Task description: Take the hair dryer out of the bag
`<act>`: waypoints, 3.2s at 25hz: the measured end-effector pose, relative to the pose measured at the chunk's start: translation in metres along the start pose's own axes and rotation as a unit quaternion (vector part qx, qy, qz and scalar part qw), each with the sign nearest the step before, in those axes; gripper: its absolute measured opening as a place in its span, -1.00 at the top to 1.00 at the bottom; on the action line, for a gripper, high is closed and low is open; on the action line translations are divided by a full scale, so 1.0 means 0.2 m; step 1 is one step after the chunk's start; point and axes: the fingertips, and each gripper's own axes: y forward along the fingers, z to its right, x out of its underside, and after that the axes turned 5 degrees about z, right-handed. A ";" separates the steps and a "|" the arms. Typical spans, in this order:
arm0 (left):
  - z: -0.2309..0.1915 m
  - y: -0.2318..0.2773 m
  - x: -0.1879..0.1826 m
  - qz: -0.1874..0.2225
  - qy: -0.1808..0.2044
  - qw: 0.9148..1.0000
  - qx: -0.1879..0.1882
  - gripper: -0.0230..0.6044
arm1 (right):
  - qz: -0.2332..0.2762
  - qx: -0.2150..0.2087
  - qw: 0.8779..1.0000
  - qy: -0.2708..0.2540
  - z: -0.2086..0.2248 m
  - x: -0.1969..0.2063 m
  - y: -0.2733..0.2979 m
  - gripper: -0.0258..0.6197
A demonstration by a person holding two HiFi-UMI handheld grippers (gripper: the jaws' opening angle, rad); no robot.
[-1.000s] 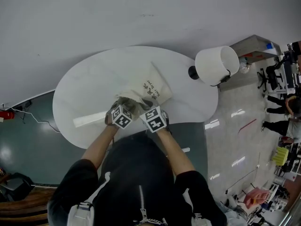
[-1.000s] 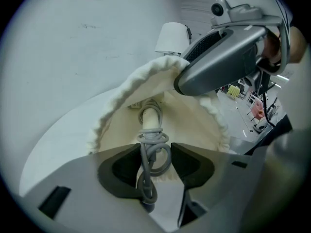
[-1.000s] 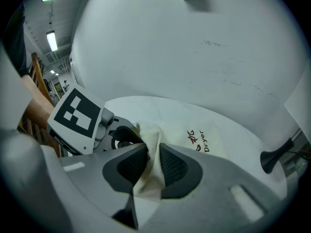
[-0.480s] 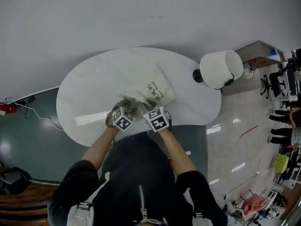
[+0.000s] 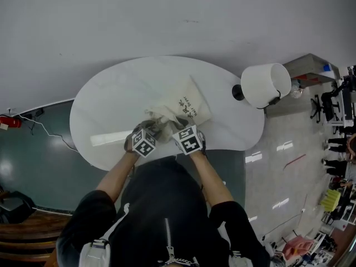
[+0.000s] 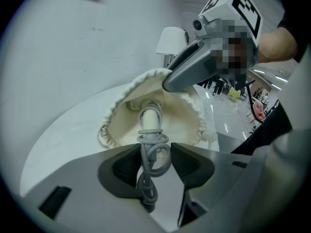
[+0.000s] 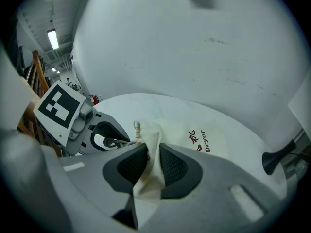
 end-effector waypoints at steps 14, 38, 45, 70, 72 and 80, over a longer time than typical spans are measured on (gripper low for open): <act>0.02 -0.09 0.09 0.000 -0.003 1.000 0.003 0.30 | -0.003 -0.006 1.000 -0.007 -0.01 0.01 0.01 0.70; 0.04 -0.24 0.33 -0.022 -0.016 1.000 -0.007 0.30 | -0.007 -0.012 1.000 -0.014 -0.02 0.04 0.03 0.70; 0.04 -0.26 0.39 -0.030 -0.018 0.999 -0.009 0.30 | -0.008 -0.015 1.000 -0.015 -0.02 0.05 0.04 0.70; 0.04 -0.35 0.42 -0.057 -0.029 0.998 -0.008 0.30 | -0.007 -0.022 1.000 -0.017 -0.03 0.04 0.06 0.70; 0.04 -0.35 0.38 -0.055 -0.029 0.998 -0.007 0.30 | -0.008 -0.022 1.000 -0.017 -0.03 0.04 0.05 0.70; 0.05 -0.33 0.22 -0.044 -0.023 0.999 0.002 0.29 | -0.012 -0.019 1.000 -0.017 -0.04 0.05 0.05 0.70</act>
